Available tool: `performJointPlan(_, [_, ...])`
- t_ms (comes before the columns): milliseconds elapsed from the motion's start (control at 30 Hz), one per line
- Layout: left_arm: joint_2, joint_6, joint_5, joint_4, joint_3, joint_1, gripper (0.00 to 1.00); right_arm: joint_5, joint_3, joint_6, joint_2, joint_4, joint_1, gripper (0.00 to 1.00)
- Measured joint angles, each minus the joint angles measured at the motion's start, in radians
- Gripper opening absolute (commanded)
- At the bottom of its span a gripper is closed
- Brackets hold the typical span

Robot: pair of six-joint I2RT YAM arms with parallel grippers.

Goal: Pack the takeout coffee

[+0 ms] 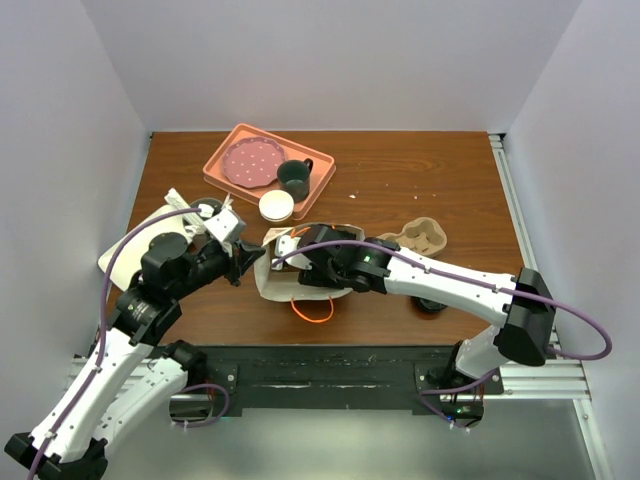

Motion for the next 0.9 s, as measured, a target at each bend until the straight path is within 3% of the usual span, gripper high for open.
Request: performJointPlan(900, [0.006,0.000,0.008,-0.003,-0.005,0.000,0.00,0.011,-0.126,-0.082,-0.007,0.152,0.001,0.12])
